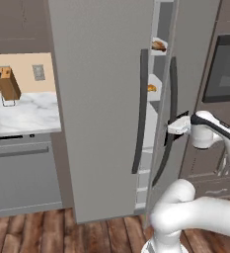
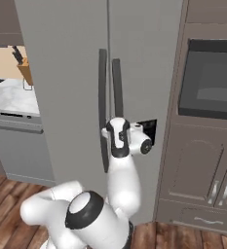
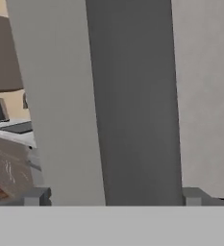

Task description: There's a chicken drumstick in the fridge that needs to be moved to the freezer for freezing. Pick up the chicken drumstick from the fridge, place it on any shelf in the freezer, and close the fridge and freezer doors when done.

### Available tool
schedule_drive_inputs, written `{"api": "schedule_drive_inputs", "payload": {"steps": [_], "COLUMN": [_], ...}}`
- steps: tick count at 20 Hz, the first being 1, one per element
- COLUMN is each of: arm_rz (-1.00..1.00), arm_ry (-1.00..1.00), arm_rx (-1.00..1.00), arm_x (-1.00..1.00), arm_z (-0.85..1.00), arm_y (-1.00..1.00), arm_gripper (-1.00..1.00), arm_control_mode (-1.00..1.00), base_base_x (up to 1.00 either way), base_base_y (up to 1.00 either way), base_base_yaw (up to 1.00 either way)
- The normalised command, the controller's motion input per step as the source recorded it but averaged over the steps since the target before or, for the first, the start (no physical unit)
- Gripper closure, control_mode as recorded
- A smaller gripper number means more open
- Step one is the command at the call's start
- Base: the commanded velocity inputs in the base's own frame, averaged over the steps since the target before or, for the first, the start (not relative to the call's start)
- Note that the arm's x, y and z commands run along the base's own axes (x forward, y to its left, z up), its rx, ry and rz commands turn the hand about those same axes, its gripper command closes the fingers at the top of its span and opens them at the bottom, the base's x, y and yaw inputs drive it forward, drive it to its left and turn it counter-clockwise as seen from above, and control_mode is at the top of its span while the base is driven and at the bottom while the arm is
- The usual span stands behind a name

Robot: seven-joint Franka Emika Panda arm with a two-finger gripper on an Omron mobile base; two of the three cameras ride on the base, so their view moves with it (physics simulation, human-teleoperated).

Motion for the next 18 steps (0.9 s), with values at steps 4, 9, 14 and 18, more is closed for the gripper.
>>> {"api": "schedule_drive_inputs", "payload": {"steps": [4, 9, 14, 18], "arm_rz": [0.0, 0.0, 0.0, 0.0], "arm_ry": [0.11, 0.01, -0.05, -0.02], "arm_rx": [0.02, 0.08, 0.07, 0.08], "arm_x": [0.61, 0.53, 0.56, 0.69], "arm_z": [0.0, 0.0, 0.0, 0.0], "arm_y": [0.99, 0.82, 0.74, 0.56], "arm_gripper": [-1.0, -1.0, -1.0, -1.0], "arm_control_mode": [-1.0, -1.0, -1.0, -1.0], "base_base_x": [0.0, 0.0, 0.0, 0.0], "base_base_y": [0.0, 0.0, 0.0, 0.0], "base_base_yaw": [0.0, 0.0, 0.0, 0.0]}}
